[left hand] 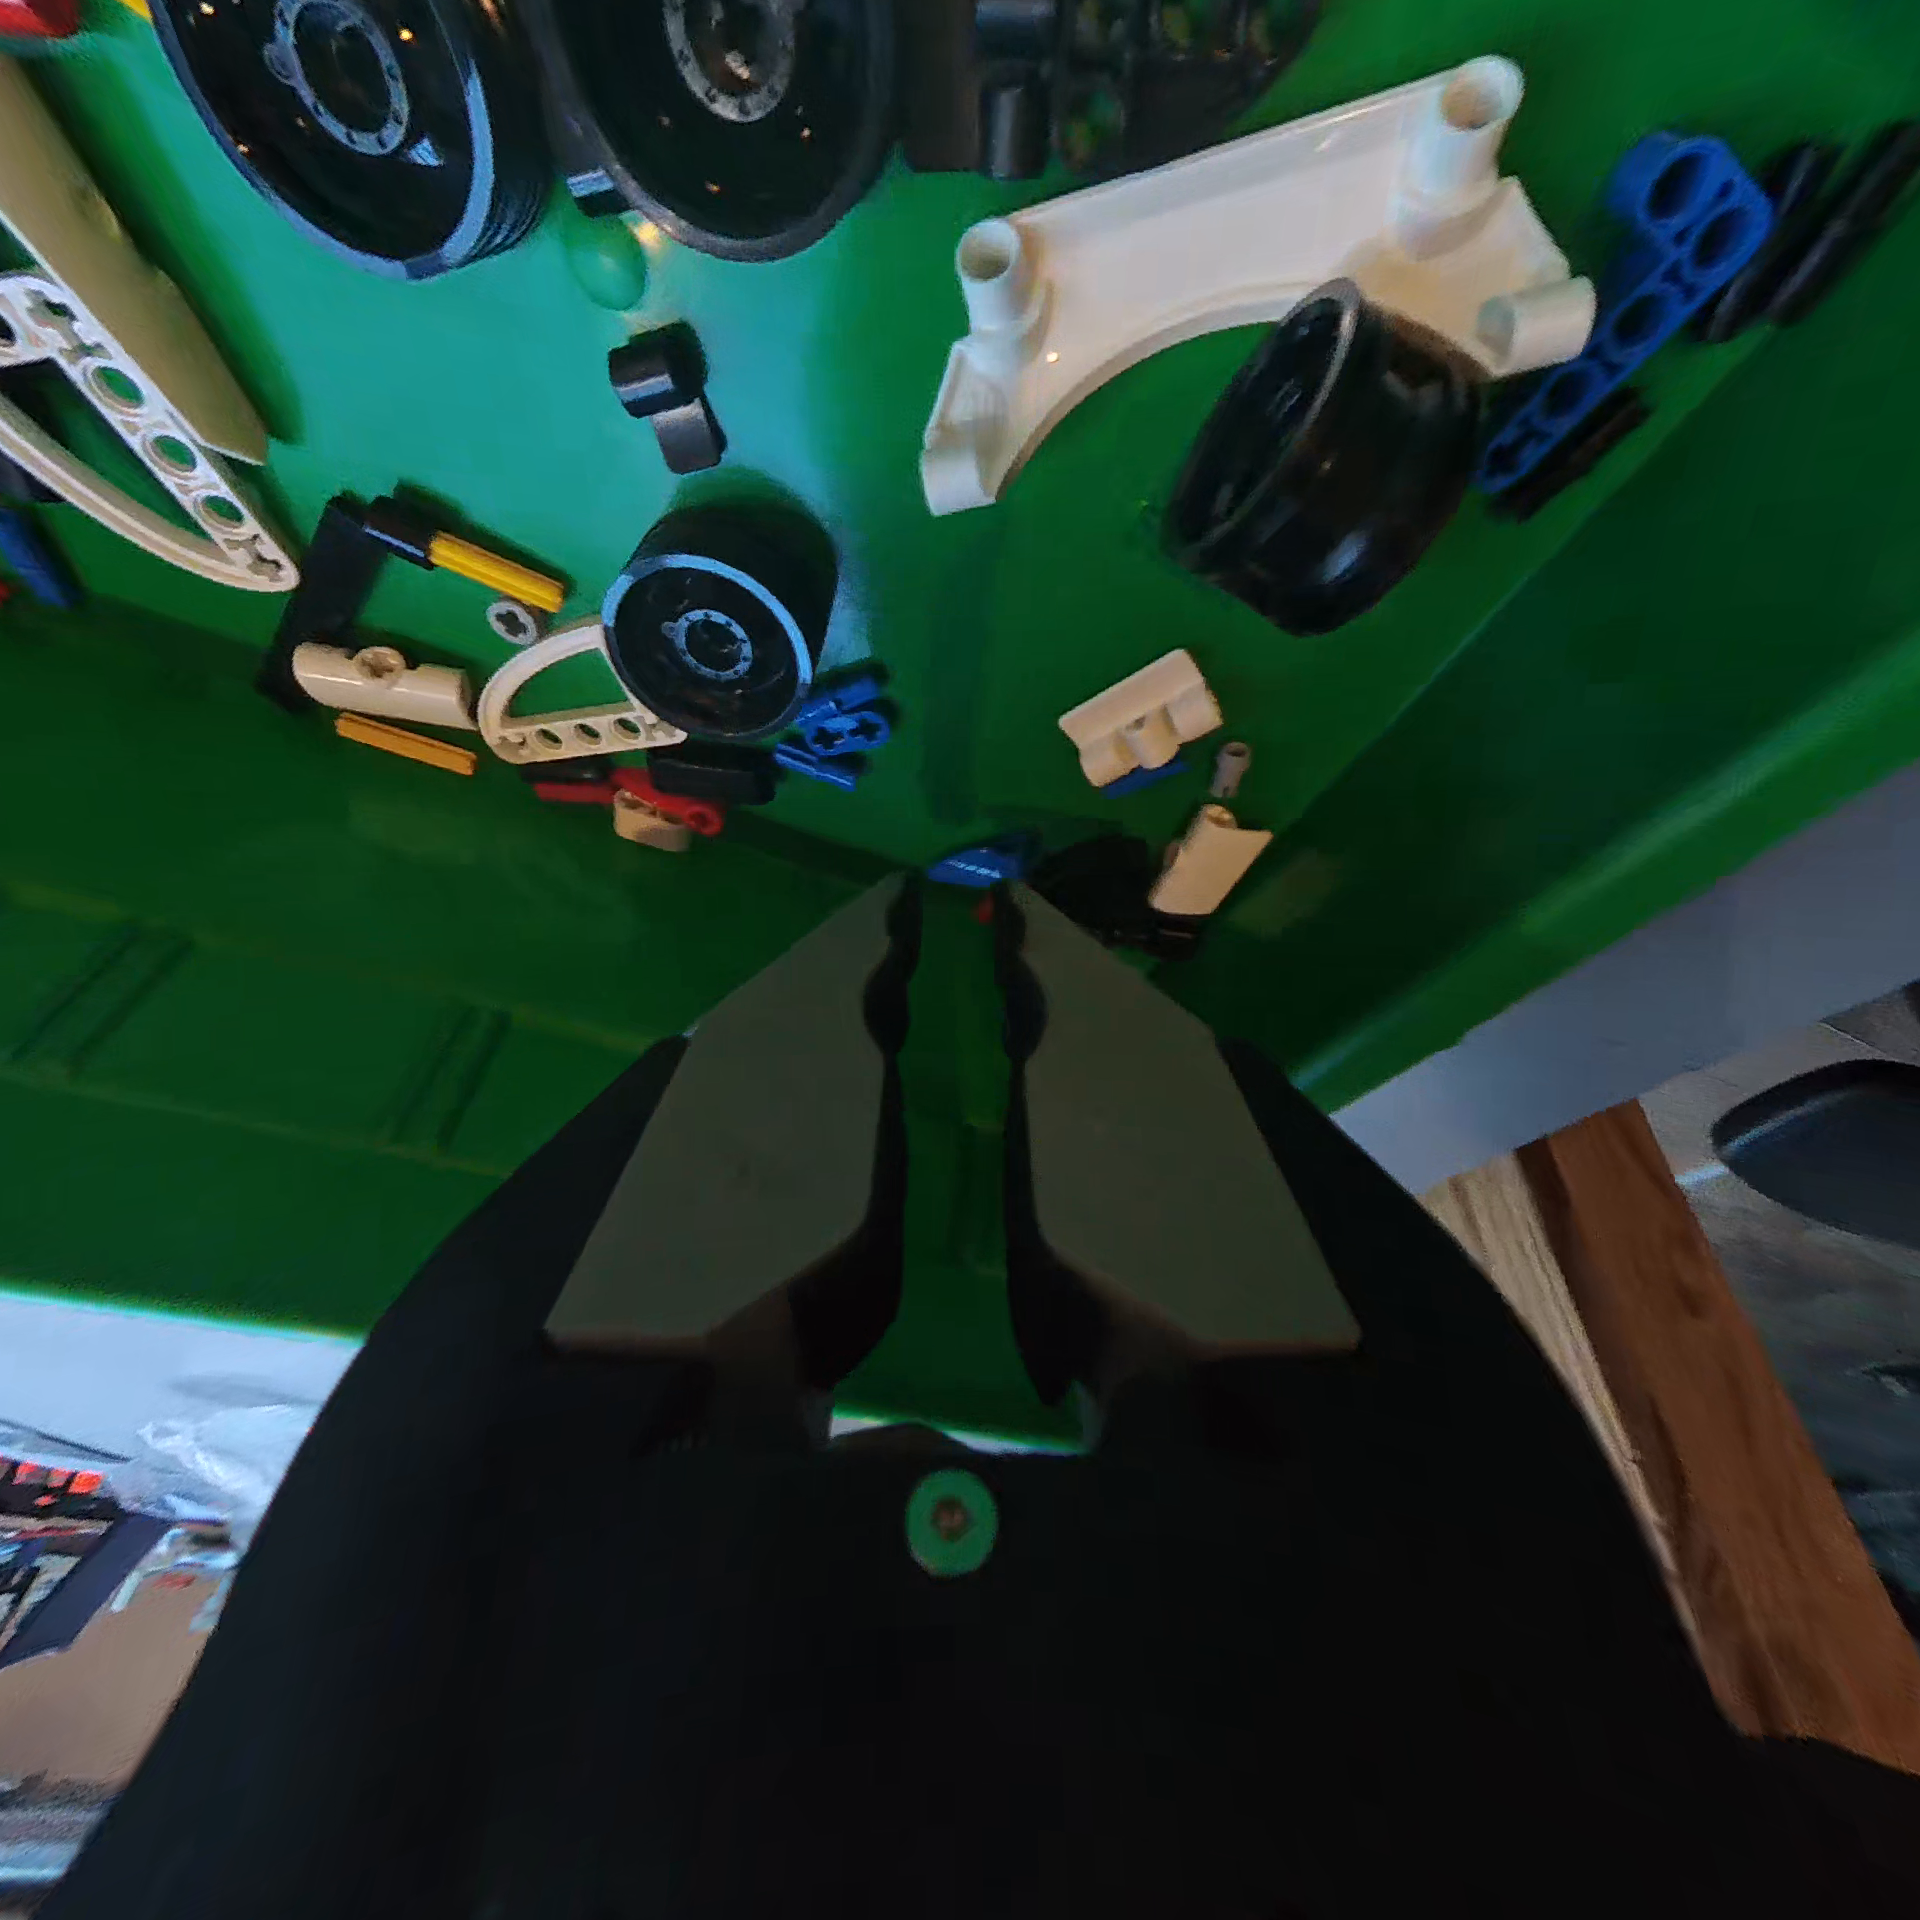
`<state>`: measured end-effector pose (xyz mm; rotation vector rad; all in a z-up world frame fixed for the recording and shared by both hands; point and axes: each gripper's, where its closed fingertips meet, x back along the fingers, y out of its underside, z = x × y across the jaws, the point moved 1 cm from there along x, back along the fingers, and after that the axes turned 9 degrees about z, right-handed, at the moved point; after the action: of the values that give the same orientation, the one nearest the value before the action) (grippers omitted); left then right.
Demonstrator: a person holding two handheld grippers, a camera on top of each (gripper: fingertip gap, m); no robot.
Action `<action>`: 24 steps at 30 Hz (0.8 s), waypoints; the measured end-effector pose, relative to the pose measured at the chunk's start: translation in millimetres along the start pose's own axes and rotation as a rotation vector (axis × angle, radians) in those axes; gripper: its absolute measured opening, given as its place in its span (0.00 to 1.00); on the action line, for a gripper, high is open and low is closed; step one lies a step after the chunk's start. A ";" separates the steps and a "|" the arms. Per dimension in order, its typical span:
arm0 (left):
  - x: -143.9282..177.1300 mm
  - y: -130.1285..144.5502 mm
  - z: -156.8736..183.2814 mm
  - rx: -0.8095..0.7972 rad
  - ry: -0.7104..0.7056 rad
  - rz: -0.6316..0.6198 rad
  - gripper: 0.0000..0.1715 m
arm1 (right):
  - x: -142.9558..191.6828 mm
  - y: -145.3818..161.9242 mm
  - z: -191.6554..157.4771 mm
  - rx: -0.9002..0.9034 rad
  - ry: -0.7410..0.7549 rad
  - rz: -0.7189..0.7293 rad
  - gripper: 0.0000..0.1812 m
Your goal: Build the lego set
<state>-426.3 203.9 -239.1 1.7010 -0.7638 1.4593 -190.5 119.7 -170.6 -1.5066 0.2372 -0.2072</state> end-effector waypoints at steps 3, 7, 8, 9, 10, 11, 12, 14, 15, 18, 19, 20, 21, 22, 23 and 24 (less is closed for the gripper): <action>-4.6 1.8 4.4 0.037 0.033 -0.011 0.03 | 1.9 -0.1 -1.9 0.004 -0.007 0.000 0.05; -11.8 4.7 9.1 0.044 0.038 -0.025 0.03 | 3.7 0.0 -4.0 0.009 -0.012 -0.001 0.05; -12.4 4.9 9.1 0.047 0.035 -0.025 0.03 | 4.0 0.0 -4.3 0.010 -0.012 -0.002 0.05; -12.4 4.7 9.6 0.051 0.037 -0.023 0.03 | 4.1 0.2 -4.4 0.010 -0.011 -0.003 0.05; -12.7 4.7 9.4 0.053 0.037 -0.024 0.03 | 4.2 0.3 -4.4 0.011 -0.011 -0.004 0.05; -13.1 4.9 9.2 0.056 0.036 -0.026 0.04 | 4.1 0.4 -4.6 0.012 -0.011 -0.005 0.05; -12.8 5.1 9.1 0.058 0.035 -0.028 0.03 | 4.2 0.5 -4.7 0.014 -0.010 -0.005 0.05; -9.4 5.3 8.9 0.055 0.028 -0.023 0.03 | 4.2 0.6 -4.8 0.018 -0.007 -0.006 0.05; -6.6 4.8 8.2 0.053 0.023 -0.011 0.03 | 4.2 0.7 -5.0 0.019 -0.007 -0.007 0.05; -1.6 6.2 6.3 0.085 0.022 0.003 0.01 | 3.9 1.2 -5.3 0.023 -0.006 -0.010 0.05; -2.3 6.6 6.6 0.096 0.028 0.004 0.01 | 3.8 1.3 -5.4 0.023 -0.007 -0.012 0.05; -3.9 6.3 7.3 0.106 0.035 0.007 0.00 | 3.6 1.4 -5.5 0.023 -0.007 -0.013 0.05; -5.8 5.9 9.2 0.114 0.047 0.010 0.00 | 3.6 1.4 -5.5 0.024 -0.007 -0.012 0.05; -7.5 5.4 10.0 0.121 0.050 0.010 0.01 | 3.7 1.4 -5.4 0.024 -0.007 -0.012 0.04; -9.2 5.0 10.5 0.124 0.048 0.011 0.01 | 3.8 1.4 -5.4 0.023 -0.007 -0.012 0.04; -10.5 5.0 11.2 0.125 0.047 0.008 0.03 | 3.8 1.3 -5.3 0.023 -0.006 -0.011 0.04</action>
<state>-426.2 191.4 -249.4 1.7509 -0.6670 1.5757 -188.4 113.6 -172.3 -1.4857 0.2205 -0.2136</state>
